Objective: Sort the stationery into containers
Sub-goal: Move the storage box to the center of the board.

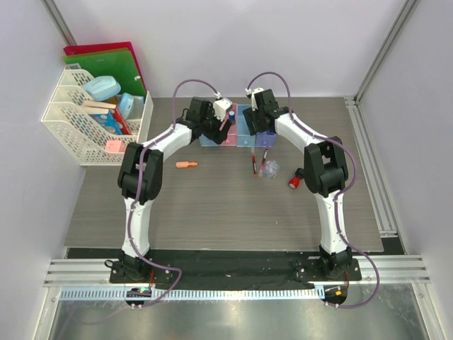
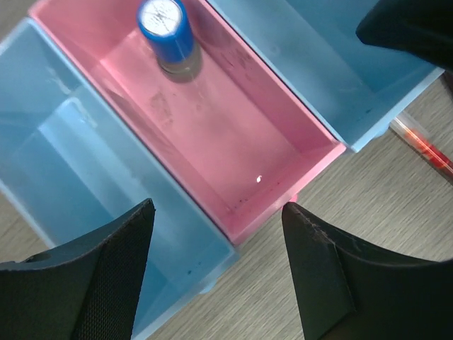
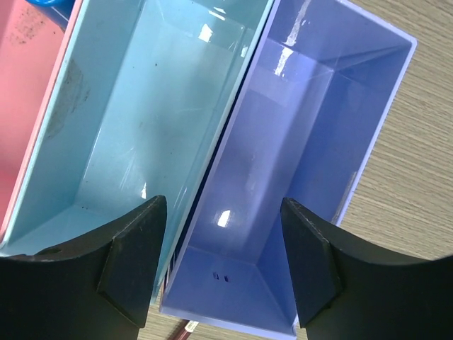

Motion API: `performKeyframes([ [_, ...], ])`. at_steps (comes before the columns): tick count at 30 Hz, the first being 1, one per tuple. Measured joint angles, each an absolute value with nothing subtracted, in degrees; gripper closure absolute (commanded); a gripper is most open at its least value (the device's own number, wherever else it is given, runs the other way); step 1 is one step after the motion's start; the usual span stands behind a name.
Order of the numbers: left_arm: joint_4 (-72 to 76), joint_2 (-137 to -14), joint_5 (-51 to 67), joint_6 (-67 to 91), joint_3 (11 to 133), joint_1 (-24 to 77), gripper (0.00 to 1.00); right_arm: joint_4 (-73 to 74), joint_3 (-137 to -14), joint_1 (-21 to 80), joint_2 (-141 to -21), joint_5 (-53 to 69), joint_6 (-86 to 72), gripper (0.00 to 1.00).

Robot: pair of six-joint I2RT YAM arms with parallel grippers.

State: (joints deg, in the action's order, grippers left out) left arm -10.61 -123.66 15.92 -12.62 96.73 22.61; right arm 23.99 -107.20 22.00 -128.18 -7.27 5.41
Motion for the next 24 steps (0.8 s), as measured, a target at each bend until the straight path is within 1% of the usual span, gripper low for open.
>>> performKeyframes([
  [10,-11.6,-124.7,14.7,-13.7,96.2,23.0,0.27,21.6,-105.0,22.0,-128.1,-6.5,4.4,0.31],
  [17,-11.8,-123.7,14.8,-13.9,92.8,23.3,0.28,20.0,-98.7,22.0,-124.7,-5.4,3.5,0.31],
  [24,-12.4,-119.7,15.4,-13.8,88.2,24.6,0.28,19.7,-93.7,22.5,-121.3,-5.1,3.4,0.31],
])
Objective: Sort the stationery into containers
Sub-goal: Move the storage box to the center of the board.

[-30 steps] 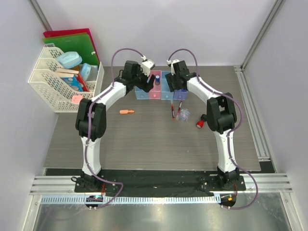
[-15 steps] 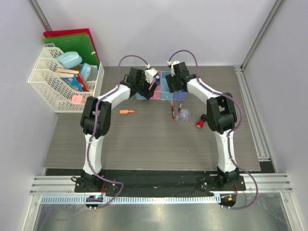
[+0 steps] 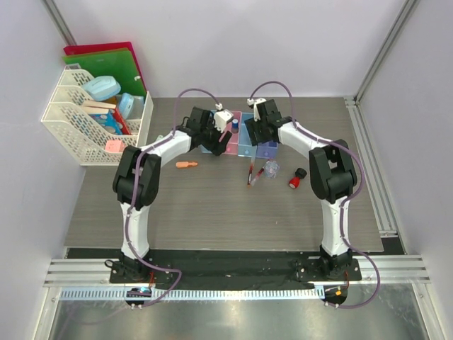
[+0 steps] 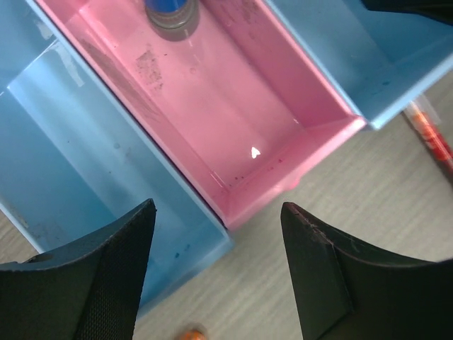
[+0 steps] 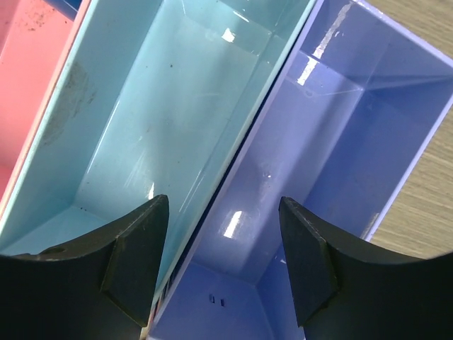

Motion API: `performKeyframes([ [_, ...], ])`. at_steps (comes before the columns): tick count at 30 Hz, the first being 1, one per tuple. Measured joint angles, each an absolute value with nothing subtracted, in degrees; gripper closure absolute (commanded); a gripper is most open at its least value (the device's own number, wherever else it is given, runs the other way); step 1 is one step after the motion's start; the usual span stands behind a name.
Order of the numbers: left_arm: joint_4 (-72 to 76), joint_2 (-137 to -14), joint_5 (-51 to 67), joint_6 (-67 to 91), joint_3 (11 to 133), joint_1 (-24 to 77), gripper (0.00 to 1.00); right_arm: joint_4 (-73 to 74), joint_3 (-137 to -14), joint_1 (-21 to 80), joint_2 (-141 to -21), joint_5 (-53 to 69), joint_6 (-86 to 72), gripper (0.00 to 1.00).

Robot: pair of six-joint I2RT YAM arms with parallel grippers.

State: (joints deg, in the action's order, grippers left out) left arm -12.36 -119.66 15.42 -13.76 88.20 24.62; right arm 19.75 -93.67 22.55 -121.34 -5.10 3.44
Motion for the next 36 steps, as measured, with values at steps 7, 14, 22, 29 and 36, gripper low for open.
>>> performKeyframes([
  [7,-13.5,-114.1,16.5,-13.3,84.1,26.1,0.29,19.3,-91.3,23.8,-119.6,-5.0,3.5,0.31],
  [14,-13.8,-111.4,17.1,-12.4,81.7,27.4,0.30,19.3,-90.1,25.7,-118.3,-5.1,4.0,0.31],
  [22,-14.0,-109.7,16.5,-12.4,81.1,27.6,0.29,19.3,-90.1,26.4,-117.6,-7.2,5.7,0.30],
  [29,-14.0,-104.9,17.6,-11.7,81.0,27.6,0.30,19.7,-90.1,25.6,-114.3,-8.7,5.6,0.27],
  [36,-15.0,-97.5,17.9,-10.9,76.1,27.6,0.29,19.7,-83.7,20.6,-100.5,-8.0,4.3,0.23],
])
